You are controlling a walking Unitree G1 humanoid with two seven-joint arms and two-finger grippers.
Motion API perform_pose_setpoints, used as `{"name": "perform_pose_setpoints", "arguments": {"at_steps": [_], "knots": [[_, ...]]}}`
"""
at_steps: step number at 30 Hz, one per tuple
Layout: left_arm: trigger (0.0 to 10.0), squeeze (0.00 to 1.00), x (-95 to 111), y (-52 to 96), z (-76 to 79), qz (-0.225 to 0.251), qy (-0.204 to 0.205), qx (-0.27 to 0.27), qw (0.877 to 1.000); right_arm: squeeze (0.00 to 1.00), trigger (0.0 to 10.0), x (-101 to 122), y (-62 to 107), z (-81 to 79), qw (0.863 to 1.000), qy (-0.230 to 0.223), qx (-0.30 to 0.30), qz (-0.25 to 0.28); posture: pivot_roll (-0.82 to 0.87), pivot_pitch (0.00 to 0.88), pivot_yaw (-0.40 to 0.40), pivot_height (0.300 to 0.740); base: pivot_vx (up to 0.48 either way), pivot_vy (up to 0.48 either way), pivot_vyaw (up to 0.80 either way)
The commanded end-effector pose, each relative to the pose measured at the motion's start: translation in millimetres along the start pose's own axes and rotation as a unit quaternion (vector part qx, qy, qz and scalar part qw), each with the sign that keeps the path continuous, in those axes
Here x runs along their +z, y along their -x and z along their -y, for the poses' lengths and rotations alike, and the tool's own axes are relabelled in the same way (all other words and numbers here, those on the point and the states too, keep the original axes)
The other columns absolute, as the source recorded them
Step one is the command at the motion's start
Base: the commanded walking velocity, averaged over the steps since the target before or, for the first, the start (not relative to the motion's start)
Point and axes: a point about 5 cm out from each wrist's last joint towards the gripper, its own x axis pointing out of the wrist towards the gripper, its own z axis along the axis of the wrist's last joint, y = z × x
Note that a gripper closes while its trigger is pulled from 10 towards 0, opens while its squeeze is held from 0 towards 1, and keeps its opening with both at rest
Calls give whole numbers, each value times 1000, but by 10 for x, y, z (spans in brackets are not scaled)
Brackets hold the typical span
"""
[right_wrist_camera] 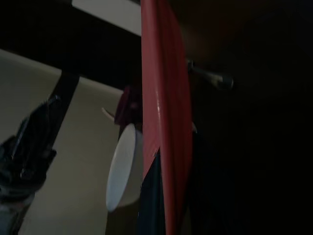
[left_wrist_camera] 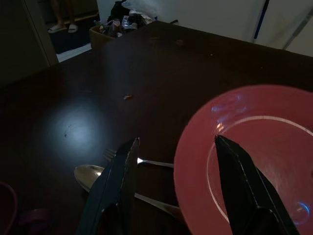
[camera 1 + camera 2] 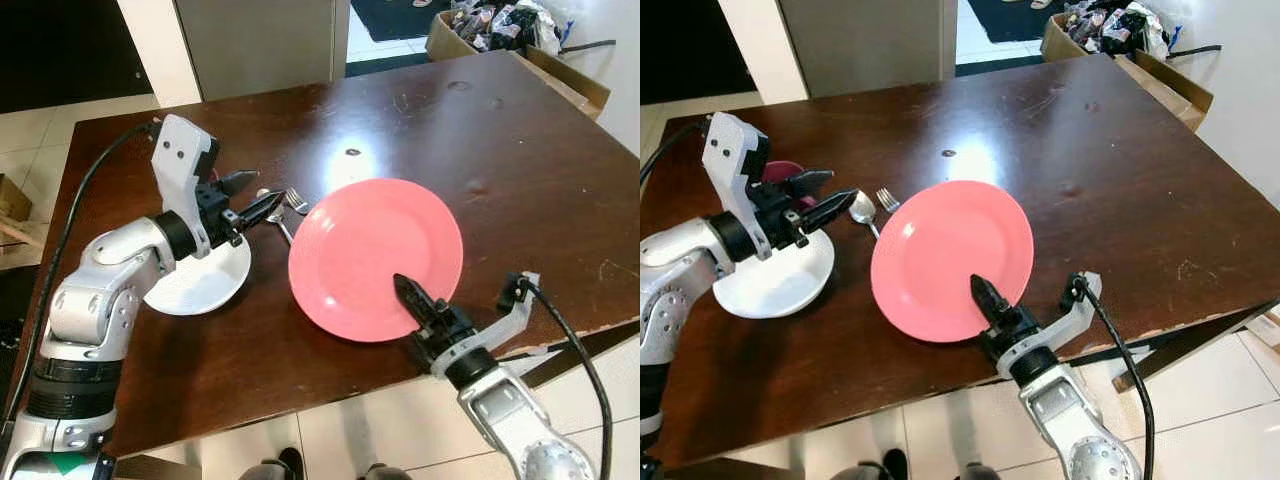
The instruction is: Setting the table
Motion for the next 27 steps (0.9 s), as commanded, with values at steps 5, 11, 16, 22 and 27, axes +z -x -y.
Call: {"name": "perform_pose_setpoints", "arguments": {"at_steps": [5, 11, 16, 22, 27], "knots": [[10000, 0, -18, 15, 22, -3, 5, -4, 1000, 1000, 10000, -57, 14, 2, 1000, -12, -10, -3, -139, 86, 86, 740, 0, 0, 0], [10000, 0, -26, -1, 31, -1, 8, -5, 1000, 1000, 10000, 8, 26, 32, 1000, -3, -23, 3, -151, 79, 84, 740, 0, 0, 0], [10000, 0, -55, -31, 69, 1, 16, -12, 1000, 129, 10000, 159, 59, 52, 995, 82, -64, 0, -166, 72, 79, 740, 0, 0, 0], [10000, 0, -84, -61, 124, 3, 22, -22, 1000, 0, 10000, 170, 284, 29, 981, 141, -115, -63, -191, 71, 58, 740, 0, 0, 0], [10000, 0, -106, -77, 144, 5, 26, -23, 999, 0, 10000, 140, 441, 72, 976, 149, -136, -87, -199, 70, 51, 740, 0, 0, 0]]}}
